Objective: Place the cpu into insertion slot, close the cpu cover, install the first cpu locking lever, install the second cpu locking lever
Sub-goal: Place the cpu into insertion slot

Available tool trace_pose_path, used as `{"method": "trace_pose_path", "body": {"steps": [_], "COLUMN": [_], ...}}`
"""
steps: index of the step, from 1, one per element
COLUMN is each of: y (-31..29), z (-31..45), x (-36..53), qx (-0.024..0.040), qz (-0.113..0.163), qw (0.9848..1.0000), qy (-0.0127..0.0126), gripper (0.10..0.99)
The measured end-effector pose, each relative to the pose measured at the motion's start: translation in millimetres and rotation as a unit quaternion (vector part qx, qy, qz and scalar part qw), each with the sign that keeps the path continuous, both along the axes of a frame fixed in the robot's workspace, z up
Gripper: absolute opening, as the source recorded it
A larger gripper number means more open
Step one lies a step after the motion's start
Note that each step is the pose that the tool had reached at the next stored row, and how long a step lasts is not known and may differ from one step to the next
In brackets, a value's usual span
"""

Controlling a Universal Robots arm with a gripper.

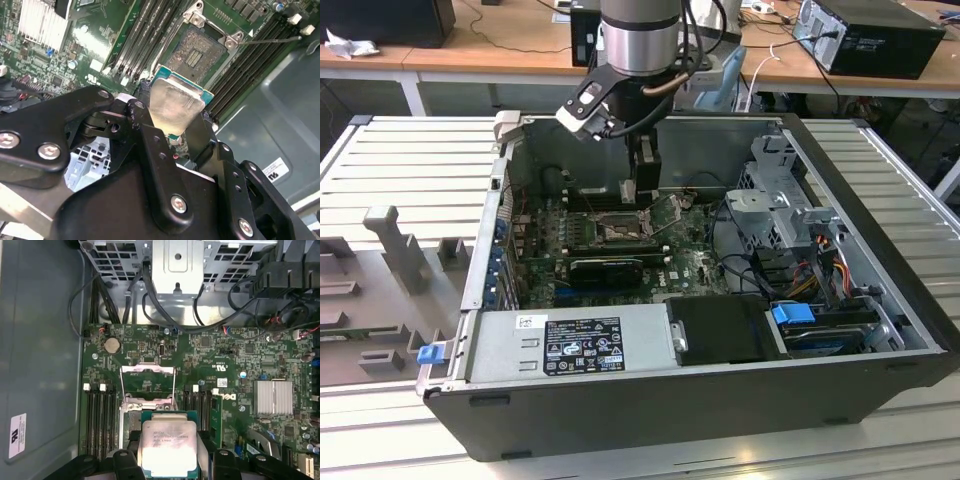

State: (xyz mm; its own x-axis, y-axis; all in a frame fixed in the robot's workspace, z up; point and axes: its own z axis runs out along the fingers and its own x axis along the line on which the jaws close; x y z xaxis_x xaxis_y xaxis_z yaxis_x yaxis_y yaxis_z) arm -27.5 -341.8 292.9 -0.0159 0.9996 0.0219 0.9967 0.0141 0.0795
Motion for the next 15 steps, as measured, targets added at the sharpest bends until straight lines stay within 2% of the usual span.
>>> {"method": "trace_pose_path", "body": {"steps": [4, 15], "y": [0.2, 0.7], "z": [-9.4, -17.1], "x": [-5.0, -5.7], "qx": [0.0001, 0.0001], "qz": [0.000, -0.004], "qw": [1.0000, 1.0000], "qy": [0.0000, 0.0000], "gripper": [0.529, 0.529]}}
